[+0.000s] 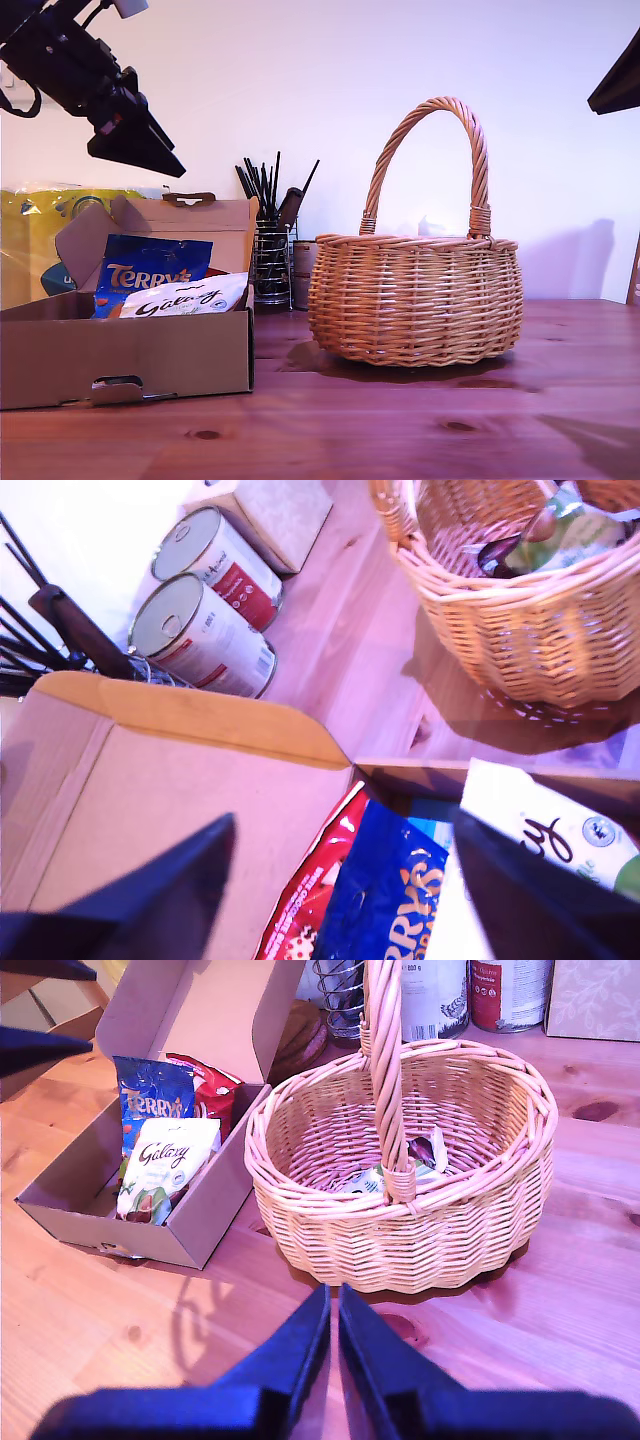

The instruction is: Move the bags of Easter eggs from the cardboard box on the left into the woven basket on the right side.

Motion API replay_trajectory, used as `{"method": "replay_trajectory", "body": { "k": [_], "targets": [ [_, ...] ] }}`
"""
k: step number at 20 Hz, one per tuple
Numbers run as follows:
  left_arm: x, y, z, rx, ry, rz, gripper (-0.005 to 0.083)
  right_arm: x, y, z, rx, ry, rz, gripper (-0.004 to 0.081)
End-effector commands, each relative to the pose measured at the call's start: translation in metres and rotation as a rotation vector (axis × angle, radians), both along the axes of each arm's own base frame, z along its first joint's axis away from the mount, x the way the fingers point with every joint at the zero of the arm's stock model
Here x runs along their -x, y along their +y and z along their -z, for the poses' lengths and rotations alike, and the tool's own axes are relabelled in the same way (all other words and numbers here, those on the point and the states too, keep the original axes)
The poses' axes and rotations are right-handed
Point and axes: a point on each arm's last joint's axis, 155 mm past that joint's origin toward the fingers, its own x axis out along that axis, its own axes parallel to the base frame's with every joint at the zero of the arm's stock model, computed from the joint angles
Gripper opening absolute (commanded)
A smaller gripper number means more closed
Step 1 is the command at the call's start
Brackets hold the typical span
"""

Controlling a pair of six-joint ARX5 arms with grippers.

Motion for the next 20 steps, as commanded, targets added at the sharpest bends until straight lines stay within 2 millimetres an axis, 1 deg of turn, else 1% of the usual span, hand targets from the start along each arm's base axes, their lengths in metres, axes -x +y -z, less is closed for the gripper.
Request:
{"method": "replay_trajectory", "body": {
  "k": [1,3,6,9,10,12,16,18,20],
  "targets": [
    [-0.007,0.005,0.006,-0.003,0.013,-0.012,0.0742,-0.001,0.002,-0.008,-0.008,-0.02,-0.009,-0.0012],
    [-0.012,0.009,0.016,-0.021,0.037,-0.011,0.0741,-0.001,0.002,-0.008,-0.008,-0.02,-0.009,-0.0012],
    [-0.02,0.015,0.035,-0.044,0.154,-0.024,0.074,-0.001,0.002,-0.008,-0.008,-0.02,-0.009,-0.0012],
    [-0.028,0.012,0.05,-0.064,0.248,-0.005,0.074,-0.001,0.002,-0.008,-0.005,-0.021,-0.008,-0.0012],
    [-0.025,0.007,0.053,-0.06,0.294,0.015,0.074,-0.001,0.002,-0.008,-0.004,-0.022,-0.006,-0.0012],
    [-0.013,-0.01,0.061,-0.081,0.337,0.069,0.0734,-0.001,0.001,-0.008,-0.003,-0.022,-0.003,-0.0012],
    [0.007,-0.05,0.072,-0.165,0.303,0.228,0.0723,-0.001,0.001,-0.008,-0.003,-0.023,-0.003,-0.0012],
    [0.012,-0.063,0.086,-0.208,0.312,0.259,0.0723,-0.002,0.001,-0.007,-0.001,-0.02,-0.003,-0.0012],
    [0.013,-0.065,0.107,-0.263,0.335,0.266,0.0723,-0.003,0.001,-0.005,0.0,-0.011,-0.003,-0.0012]
  ]
}}
